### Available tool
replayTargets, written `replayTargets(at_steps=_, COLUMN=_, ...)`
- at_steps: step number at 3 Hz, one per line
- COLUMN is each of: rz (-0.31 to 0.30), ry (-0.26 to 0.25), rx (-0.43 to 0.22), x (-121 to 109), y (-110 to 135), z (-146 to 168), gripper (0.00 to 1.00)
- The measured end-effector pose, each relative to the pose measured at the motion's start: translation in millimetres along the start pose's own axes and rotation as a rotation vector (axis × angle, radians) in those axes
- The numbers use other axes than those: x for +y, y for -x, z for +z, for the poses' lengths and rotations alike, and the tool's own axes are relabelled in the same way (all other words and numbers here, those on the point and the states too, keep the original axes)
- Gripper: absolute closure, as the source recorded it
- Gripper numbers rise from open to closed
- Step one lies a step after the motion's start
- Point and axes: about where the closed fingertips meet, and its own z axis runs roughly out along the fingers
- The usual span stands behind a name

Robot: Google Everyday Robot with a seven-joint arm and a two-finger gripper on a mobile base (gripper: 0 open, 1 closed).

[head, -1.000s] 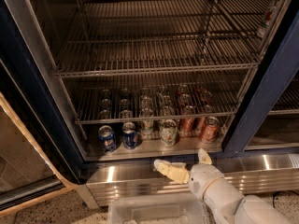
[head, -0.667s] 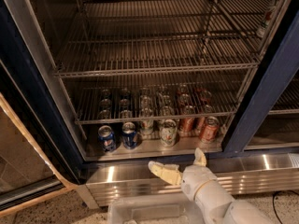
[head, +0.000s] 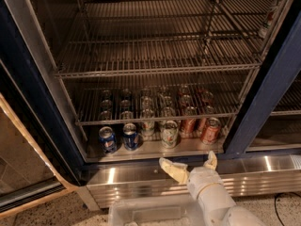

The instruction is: Pick coke can from bottom shelf of fridge

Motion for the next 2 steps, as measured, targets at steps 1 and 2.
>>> replayTargets(at_steps=1, rz=0.000, ry=0.000, rx=0.000, x=0.0, y=-0.1, z=0.1, gripper=0.00)
replayTargets(at_steps=2, rz=0.045, ry=0.005, rx=0.001, x=-5.0, y=-7.3, z=6.6, gripper=0.00)
